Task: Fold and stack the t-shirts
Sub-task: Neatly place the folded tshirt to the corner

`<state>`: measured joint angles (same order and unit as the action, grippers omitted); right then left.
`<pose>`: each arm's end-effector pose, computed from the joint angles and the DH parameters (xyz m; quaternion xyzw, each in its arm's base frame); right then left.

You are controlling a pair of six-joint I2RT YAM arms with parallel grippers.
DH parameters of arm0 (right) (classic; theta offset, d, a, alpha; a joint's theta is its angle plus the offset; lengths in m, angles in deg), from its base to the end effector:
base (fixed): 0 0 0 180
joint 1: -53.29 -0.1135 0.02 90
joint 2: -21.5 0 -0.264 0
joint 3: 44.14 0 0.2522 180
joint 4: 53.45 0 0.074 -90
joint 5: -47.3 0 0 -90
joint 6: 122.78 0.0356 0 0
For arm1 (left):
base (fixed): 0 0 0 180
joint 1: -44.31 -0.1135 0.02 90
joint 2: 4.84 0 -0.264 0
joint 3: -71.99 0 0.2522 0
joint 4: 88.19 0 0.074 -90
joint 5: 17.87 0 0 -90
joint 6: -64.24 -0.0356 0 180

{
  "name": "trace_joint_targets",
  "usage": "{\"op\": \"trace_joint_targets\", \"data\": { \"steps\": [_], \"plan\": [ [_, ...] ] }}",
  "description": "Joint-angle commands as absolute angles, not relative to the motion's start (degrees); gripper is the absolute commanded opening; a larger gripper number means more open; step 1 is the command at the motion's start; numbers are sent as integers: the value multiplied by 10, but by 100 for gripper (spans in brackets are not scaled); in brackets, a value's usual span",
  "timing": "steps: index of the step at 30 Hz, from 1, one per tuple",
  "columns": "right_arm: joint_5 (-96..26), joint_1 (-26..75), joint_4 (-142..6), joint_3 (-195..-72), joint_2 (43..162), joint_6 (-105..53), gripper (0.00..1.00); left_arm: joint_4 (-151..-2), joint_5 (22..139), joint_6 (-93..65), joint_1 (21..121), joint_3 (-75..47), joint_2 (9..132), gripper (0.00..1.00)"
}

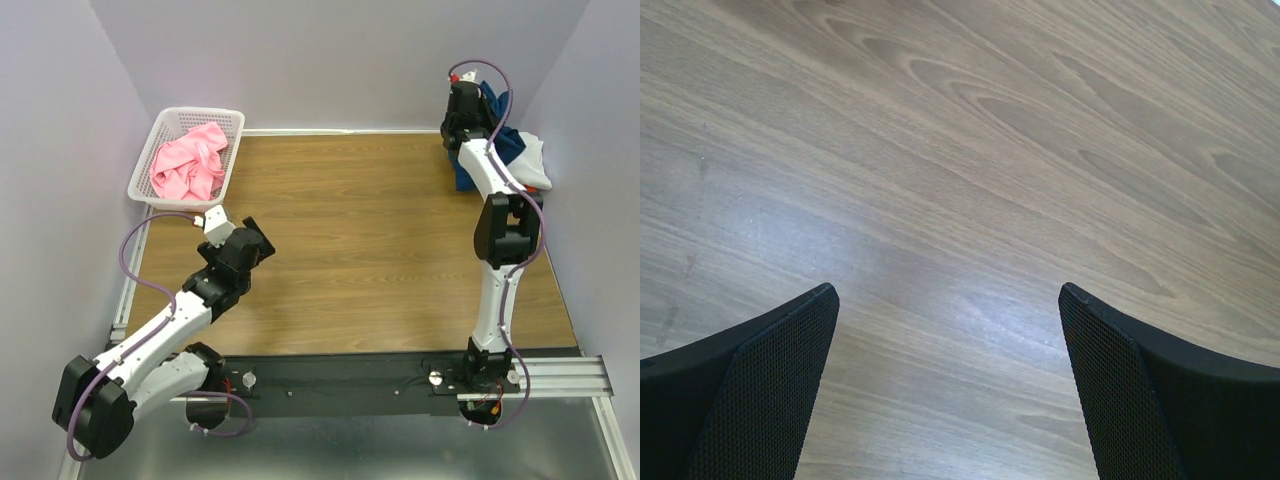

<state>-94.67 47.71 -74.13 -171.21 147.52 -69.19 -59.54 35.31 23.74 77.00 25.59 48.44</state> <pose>0.5180 0.0224 0.2994 -0.0275 0.7764 -0.4829 0.4042 0.1764 -0.0879 0.2353 -0.2663 0.8134 -0.0738 0.5118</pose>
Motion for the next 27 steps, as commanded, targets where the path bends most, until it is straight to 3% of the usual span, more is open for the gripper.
{"op": "trace_joint_targets", "data": {
  "steps": [1,11,15,17,20,21,23,24,27],
  "plan": [
    [-943,512,-722,-1754,1505,-646,1,-612,349,238,764,234,496,98],
    [-890,580,-722,-1780,1570,-586,1,-615,363,229,757,202,553,98],
    [-888,591,-722,-1789,1597,-578,13,-618,370,228,755,188,576,98],
    [-888,598,-721,-1796,1605,-574,23,-620,372,226,755,183,581,98],
    [-891,603,-721,-1812,1614,-566,58,-622,375,221,755,176,588,98],
    [-893,604,-722,-1819,1616,-562,78,-624,376,221,755,176,590,98],
    [-902,604,-722,-1826,1617,-557,94,-627,376,221,754,175,592,98],
    [-903,605,-722,-1830,1617,-554,100,-628,378,221,754,174,594,98],
    [-906,604,-722,-1831,1609,-546,100,-632,385,219,754,172,599,98]
  ]
}}
